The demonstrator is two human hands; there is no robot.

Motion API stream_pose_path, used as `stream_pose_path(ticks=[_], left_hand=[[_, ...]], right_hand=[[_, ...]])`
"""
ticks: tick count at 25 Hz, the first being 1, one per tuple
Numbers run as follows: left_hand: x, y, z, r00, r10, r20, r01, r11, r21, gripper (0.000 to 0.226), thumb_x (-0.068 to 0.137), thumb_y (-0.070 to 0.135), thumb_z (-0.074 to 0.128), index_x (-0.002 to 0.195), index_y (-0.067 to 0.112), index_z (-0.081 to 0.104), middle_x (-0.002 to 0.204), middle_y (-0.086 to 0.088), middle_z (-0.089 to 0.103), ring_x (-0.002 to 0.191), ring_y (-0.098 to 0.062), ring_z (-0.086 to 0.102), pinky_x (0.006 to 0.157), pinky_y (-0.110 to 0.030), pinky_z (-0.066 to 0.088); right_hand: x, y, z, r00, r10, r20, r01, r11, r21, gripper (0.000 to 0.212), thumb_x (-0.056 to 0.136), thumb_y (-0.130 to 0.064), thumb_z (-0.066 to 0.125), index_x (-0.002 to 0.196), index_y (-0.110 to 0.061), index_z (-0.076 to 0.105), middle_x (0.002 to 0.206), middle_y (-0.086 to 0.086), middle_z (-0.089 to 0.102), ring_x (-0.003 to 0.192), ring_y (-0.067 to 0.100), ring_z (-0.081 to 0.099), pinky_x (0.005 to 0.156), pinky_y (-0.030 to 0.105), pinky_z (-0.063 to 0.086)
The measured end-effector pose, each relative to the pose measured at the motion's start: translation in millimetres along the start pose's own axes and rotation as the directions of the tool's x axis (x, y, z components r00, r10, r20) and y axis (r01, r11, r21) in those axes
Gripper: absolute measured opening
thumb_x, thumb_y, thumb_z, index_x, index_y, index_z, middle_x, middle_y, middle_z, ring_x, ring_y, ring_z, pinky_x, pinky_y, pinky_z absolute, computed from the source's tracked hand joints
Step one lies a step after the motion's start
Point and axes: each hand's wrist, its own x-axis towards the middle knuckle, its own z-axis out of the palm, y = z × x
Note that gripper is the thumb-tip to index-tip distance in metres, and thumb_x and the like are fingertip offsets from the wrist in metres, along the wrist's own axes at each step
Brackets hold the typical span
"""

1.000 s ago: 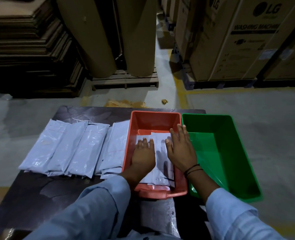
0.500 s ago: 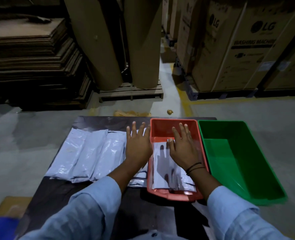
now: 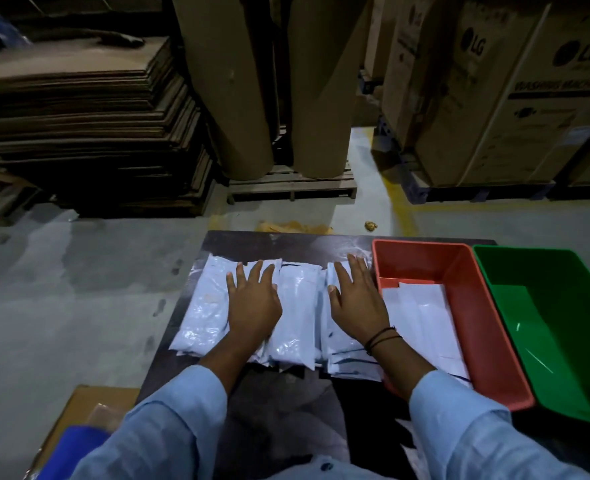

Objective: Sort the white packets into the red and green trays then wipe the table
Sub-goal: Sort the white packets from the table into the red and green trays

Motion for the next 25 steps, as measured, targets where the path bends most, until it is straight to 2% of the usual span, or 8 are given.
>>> stream_pose_path(ticks=[7,10,12,14,17,21,23,25], left_hand=[[2,-73,14,0.992,-0.067,0.105,0.063,0.997,0.045,0.053,0.101,0.04,0.046,0.151,0.024,0.042,0.163,-0.006,0.033,0.152,-0.041,0.018,0.124,-0.059,0.007],[5,-90,19,0.983,-0.097,0.154,0.094,0.995,0.022,0.057,0.102,0.046,0.041,0.154,0.024,0.036,0.165,-0.008,0.027,0.153,-0.042,0.012,0.123,-0.057,0.003],[5,-88,22,0.988,-0.021,0.15,0.029,0.998,-0.052,0.062,0.099,0.048,0.034,0.155,0.021,0.037,0.164,-0.011,0.028,0.153,-0.041,0.014,0.125,-0.053,0.005],[4,-78,26,0.986,0.067,0.151,-0.043,0.987,-0.152,0.063,0.099,0.05,0.038,0.155,0.02,0.036,0.164,-0.011,0.029,0.154,-0.037,0.017,0.125,-0.047,0.013],[3,-63,35,0.974,0.058,0.218,-0.008,0.975,-0.221,0.069,0.098,0.054,0.048,0.158,0.024,0.029,0.167,-0.01,0.021,0.153,-0.033,0.022,0.121,-0.045,0.028],[3,-58,39,0.966,0.048,0.254,-0.007,0.987,-0.159,0.078,0.095,0.058,0.05,0.159,0.026,0.021,0.168,-0.012,0.016,0.147,-0.034,0.032,0.115,-0.046,0.035],[4,-54,38,0.965,0.039,0.261,-0.003,0.99,-0.139,0.076,0.095,0.053,0.052,0.159,0.027,0.02,0.168,-0.011,0.013,0.146,-0.035,0.033,0.114,-0.048,0.036],[4,-51,36,0.965,0.017,0.261,0.02,0.99,-0.138,0.074,0.095,0.046,0.053,0.158,0.028,0.02,0.168,-0.009,0.013,0.144,-0.035,0.034,0.113,-0.049,0.037]], right_hand=[[7,-60,48,0.99,0.004,0.14,-0.009,0.999,0.039,0.056,0.097,-0.027,0.044,0.148,-0.005,0.037,0.157,0.026,0.025,0.148,0.041,0.018,0.121,0.045,0.014],[12,-82,67,0.972,0.085,0.22,-0.107,0.99,0.09,0.06,0.099,-0.03,0.04,0.153,-0.008,0.026,0.161,0.024,0.014,0.15,0.039,0.009,0.123,0.044,0.006],[12,-91,79,0.949,0.16,0.271,-0.189,0.978,0.083,0.066,0.1,-0.038,0.041,0.157,-0.014,0.015,0.163,0.019,0.001,0.15,0.039,0.0,0.122,0.049,0.009],[11,-95,90,0.922,0.215,0.321,-0.243,0.969,0.051,0.072,0.099,-0.045,0.04,0.157,-0.02,0.007,0.164,0.014,-0.01,0.15,0.039,-0.007,0.118,0.057,0.019],[8,-94,98,0.912,0.246,0.328,-0.255,0.967,-0.017,0.075,0.096,-0.044,0.04,0.158,-0.021,0.003,0.164,0.012,-0.015,0.149,0.041,-0.01,0.113,0.06,0.03],[7,-81,97,0.92,0.207,0.332,-0.189,0.978,-0.085,0.077,0.093,-0.047,0.032,0.158,-0.017,0.003,0.163,0.02,-0.009,0.149,0.044,-0.004,0.12,0.053,0.006],[5,-74,91,0.925,0.167,0.342,-0.139,0.985,-0.103,0.08,0.088,-0.042,0.034,0.157,-0.015,0.003,0.162,0.023,-0.006,0.149,0.043,0.002,0.122,0.051,0.004],[4,-71,83,0.924,0.12,0.363,-0.099,0.992,-0.077,0.078,0.091,-0.033,0.041,0.157,-0.012,0.005,0.162,0.024,-0.003,0.15,0.041,0.003,0.122,0.047,0.003]])
